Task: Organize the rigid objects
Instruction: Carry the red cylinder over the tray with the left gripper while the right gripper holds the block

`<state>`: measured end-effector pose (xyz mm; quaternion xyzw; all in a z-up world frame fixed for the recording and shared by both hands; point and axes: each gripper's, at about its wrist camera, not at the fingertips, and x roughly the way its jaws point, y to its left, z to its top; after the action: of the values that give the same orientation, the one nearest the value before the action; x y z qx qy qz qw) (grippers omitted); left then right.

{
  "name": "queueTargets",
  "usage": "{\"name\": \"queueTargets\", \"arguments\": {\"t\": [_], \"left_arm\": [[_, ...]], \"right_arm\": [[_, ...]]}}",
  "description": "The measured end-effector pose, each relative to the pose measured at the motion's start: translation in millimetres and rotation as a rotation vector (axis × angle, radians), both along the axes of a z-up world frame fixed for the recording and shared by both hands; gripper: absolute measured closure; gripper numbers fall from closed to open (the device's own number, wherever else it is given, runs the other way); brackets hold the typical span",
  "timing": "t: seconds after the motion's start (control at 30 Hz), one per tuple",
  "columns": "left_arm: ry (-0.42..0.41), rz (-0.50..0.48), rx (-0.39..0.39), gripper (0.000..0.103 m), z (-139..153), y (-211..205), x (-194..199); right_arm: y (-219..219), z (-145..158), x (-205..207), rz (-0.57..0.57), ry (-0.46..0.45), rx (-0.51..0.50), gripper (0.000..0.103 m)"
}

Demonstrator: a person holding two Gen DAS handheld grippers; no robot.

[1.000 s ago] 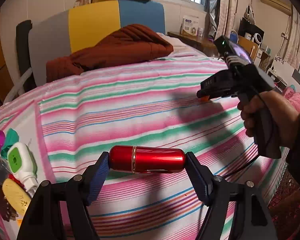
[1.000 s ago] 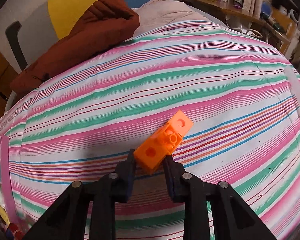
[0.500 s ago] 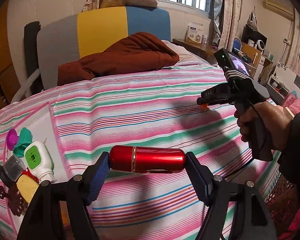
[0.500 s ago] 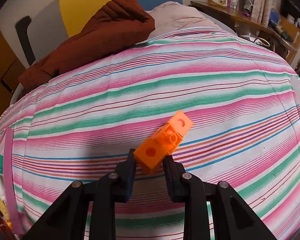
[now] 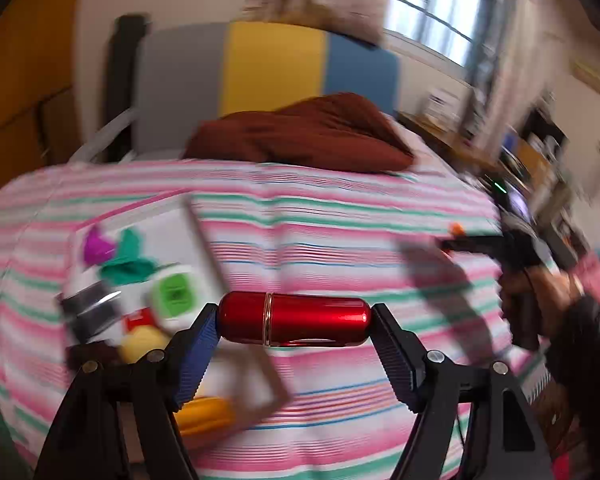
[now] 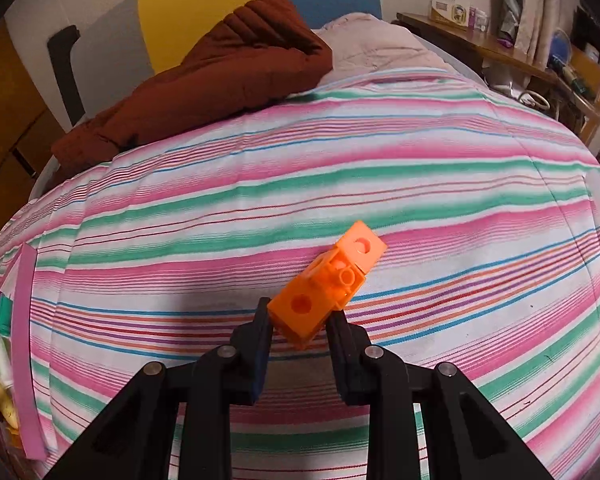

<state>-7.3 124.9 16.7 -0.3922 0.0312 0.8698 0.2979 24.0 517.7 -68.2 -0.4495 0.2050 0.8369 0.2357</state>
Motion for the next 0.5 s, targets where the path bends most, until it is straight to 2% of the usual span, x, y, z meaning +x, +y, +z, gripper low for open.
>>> {"name": "queueTargets", "arguments": {"t": [0.13,0.27,0.33,0.5], "left_arm": [[-0.061,0.156,0.018,0.027,-5,-46,-41],[-0.151,0.238,0.070,0.027,-12,-74,-79],[-0.212,0.256,0.102,0.027,-15,-79,-101],[-0.240,0.236,0.135,0.027,-13,-61,-137]], "right_arm": [[-4,2,-3,0.020,0.003,0.013,0.076],[-6,3,-4,0.032,0.002,0.022,0.076],[-8,3,-5,0.038,-0.001,0.027,0.076],[-11,2,-7,0.056,-0.009,0.042,0.076]]}}
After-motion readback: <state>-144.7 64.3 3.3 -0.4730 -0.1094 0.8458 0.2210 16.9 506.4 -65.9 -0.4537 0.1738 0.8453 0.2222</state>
